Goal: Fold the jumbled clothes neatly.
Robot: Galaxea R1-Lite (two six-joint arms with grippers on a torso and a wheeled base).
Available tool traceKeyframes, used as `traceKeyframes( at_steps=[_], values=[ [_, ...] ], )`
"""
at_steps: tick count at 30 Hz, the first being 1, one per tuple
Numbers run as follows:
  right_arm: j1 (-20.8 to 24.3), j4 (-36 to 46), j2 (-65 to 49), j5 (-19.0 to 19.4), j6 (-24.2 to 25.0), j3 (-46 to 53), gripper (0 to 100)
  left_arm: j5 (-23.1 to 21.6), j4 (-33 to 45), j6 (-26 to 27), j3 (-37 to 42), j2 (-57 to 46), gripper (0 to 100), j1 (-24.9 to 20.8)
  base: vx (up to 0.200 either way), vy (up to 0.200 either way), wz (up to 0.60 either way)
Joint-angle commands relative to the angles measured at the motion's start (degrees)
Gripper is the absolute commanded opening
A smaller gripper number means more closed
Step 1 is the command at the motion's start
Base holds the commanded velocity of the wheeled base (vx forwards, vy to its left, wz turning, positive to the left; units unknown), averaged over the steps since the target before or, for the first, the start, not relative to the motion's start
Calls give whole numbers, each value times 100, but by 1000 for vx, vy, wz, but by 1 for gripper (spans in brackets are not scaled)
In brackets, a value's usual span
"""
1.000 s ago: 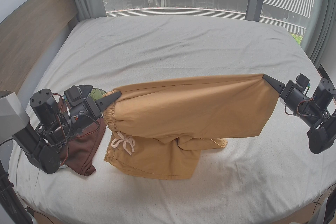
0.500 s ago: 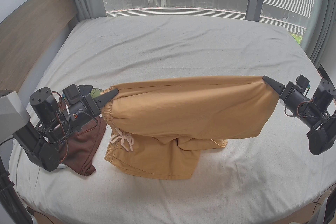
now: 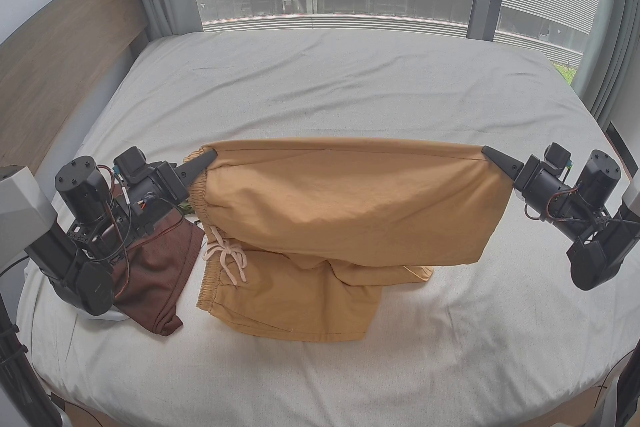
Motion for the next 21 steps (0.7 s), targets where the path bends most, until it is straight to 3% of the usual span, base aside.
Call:
traceKeyframes(
  at_steps=[1,9,21],
  values=[
    [120,8,588,12,1,-482,0,133,-5,-7,-298,271,0,-9,0,0,0],
    [138,26,1010,21,1,-1036,0,142,3,-24,-729,710,0,26,0,0,0],
    [24,184,1695,30,1,-2073,0,608,3,-86,-1810,1466,0,17,0,0,0]
  ],
)
